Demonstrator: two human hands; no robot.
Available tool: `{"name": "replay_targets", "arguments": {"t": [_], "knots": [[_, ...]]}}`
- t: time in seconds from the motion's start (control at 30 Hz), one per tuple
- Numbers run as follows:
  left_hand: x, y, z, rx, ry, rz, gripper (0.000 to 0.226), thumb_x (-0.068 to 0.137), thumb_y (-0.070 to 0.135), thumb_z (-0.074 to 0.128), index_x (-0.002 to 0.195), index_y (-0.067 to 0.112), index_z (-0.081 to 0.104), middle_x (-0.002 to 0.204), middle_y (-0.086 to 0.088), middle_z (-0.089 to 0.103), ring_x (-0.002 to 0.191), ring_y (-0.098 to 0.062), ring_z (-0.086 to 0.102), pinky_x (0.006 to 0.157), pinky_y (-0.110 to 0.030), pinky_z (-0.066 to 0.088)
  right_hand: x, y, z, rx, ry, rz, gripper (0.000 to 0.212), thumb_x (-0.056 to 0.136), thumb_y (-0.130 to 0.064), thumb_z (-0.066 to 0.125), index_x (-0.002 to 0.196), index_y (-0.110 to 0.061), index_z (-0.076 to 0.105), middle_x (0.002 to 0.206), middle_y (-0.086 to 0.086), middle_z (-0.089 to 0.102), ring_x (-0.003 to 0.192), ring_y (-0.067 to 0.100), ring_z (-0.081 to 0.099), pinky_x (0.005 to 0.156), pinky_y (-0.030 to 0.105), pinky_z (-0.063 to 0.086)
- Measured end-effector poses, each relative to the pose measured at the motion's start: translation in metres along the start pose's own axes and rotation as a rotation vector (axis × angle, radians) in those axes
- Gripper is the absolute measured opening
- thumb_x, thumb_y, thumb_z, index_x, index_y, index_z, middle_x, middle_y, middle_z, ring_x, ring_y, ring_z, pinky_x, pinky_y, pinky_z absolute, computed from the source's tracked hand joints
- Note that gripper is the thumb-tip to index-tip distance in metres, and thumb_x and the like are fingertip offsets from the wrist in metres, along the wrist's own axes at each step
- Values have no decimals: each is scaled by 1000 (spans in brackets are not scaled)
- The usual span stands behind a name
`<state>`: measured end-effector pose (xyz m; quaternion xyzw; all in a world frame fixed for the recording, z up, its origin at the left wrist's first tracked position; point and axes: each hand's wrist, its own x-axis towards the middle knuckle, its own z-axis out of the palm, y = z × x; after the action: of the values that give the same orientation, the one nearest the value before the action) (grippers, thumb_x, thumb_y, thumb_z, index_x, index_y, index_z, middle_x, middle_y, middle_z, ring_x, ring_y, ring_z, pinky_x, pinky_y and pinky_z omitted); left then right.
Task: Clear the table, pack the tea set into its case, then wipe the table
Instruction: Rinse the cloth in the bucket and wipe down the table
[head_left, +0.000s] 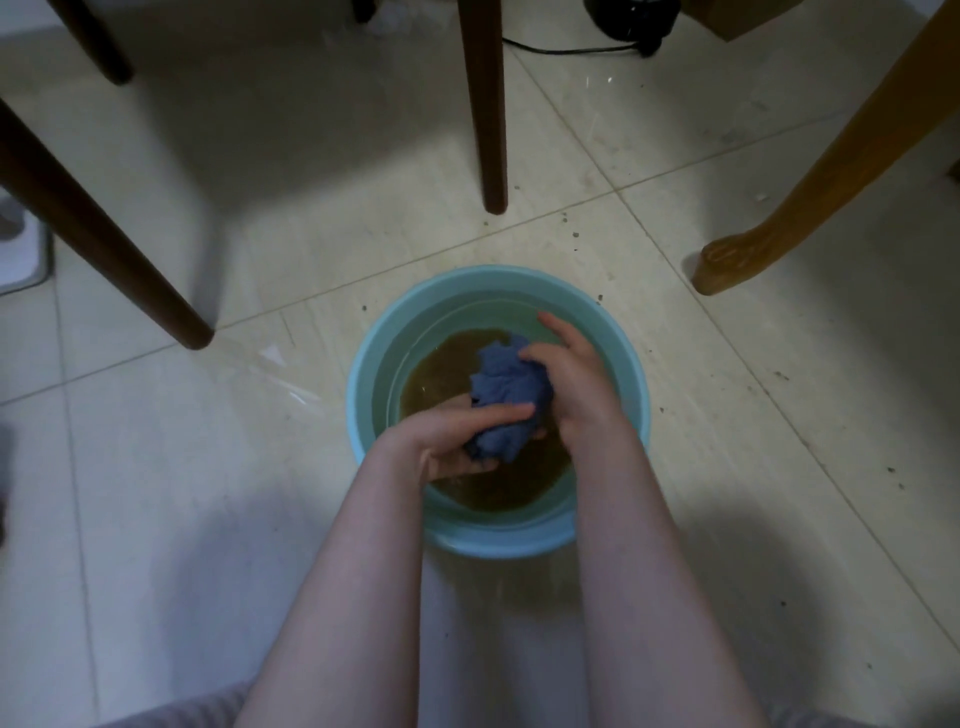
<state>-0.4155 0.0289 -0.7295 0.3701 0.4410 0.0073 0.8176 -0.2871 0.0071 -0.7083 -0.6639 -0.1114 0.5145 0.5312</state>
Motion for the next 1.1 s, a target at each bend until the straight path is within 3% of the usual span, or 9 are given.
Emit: {"name": "replay_targets", "arguments": {"t": [0.1, 0.23, 0.3, 0.4, 0.5, 0.6, 0.73, 0.93, 1.1], "knots": [[-3, 3, -5, 134, -41, 0, 24, 82, -1, 67, 102, 13, 65, 91, -6, 72, 80, -12, 69, 66, -24, 54, -4, -13, -18, -204, -144, 182, 6, 84, -16, 72, 84, -13, 67, 72, 3, 71, 67, 19, 67, 56, 27, 55], [-3, 10, -6, 508, 35, -93, 37, 74, 1, 72, 102, 21, 60, 95, -6, 67, 88, -23, 65, 74, -36, 55, -7, -5, -23, -436, -189, 171, 27, 84, -2, 71, 111, -8, 67, 95, 9, 66, 78, 19, 64, 58, 20, 52], [-1, 11, -4, 552, 42, -139, 42, 75, -1, 73, 107, 21, 57, 103, -9, 65, 94, -25, 65, 78, -42, 58, -5, 5, -17, -400, -57, -28, 37, 81, 6, 71, 115, -9, 67, 101, 9, 65, 91, 22, 65, 62, 17, 50], [-3, 14, 1, 464, 87, -242, 31, 79, 3, 74, 98, 17, 55, 97, -7, 58, 82, -20, 61, 53, -30, 58, -1, 13, -14, -316, 70, -191, 38, 78, 1, 75, 110, -17, 68, 93, 4, 65, 87, 16, 64, 72, 24, 51], [-2, 11, -4, 395, 179, -238, 25, 80, 10, 74, 90, 16, 52, 78, -4, 50, 60, -14, 49, 43, -20, 40, 0, 17, -17, -34, 40, -91, 32, 83, -13, 75, 113, -20, 63, 100, 5, 68, 93, 15, 66, 83, 30, 55], [-6, 10, -6, 384, 107, -192, 19, 78, 6, 72, 89, 18, 61, 69, 0, 54, 48, -9, 45, 43, -19, 25, -4, 22, -14, 111, -109, 93, 25, 87, -19, 71, 111, -17, 65, 99, 1, 69, 87, 7, 67, 77, 26, 54], [-11, 12, 0, 472, -12, -226, 11, 88, 6, 63, 93, 16, 62, 79, 0, 71, 57, -9, 64, 47, -19, 33, -13, 33, 1, -20, -222, 109, 26, 84, -3, 70, 109, -9, 68, 101, 13, 69, 87, 18, 67, 79, 25, 55], [-10, 11, 16, 753, 131, -165, 17, 87, 10, 60, 73, 13, 53, 54, 1, 52, 38, -8, 44, 41, -16, 37, -14, 38, 19, -134, -55, -106, 11, 90, -12, 67, 93, -21, 73, 92, 0, 71, 86, 13, 64, 84, 28, 53], [4, -5, 29, 893, 229, 19, 11, 89, 11, 56, 79, 9, 61, 77, -8, 62, 73, -21, 58, 69, -31, 47, -9, 40, 16, -2, 141, -118, 15, 92, -16, 64, 101, -25, 72, 83, -1, 69, 74, 9, 62, 69, 22, 51]]}}
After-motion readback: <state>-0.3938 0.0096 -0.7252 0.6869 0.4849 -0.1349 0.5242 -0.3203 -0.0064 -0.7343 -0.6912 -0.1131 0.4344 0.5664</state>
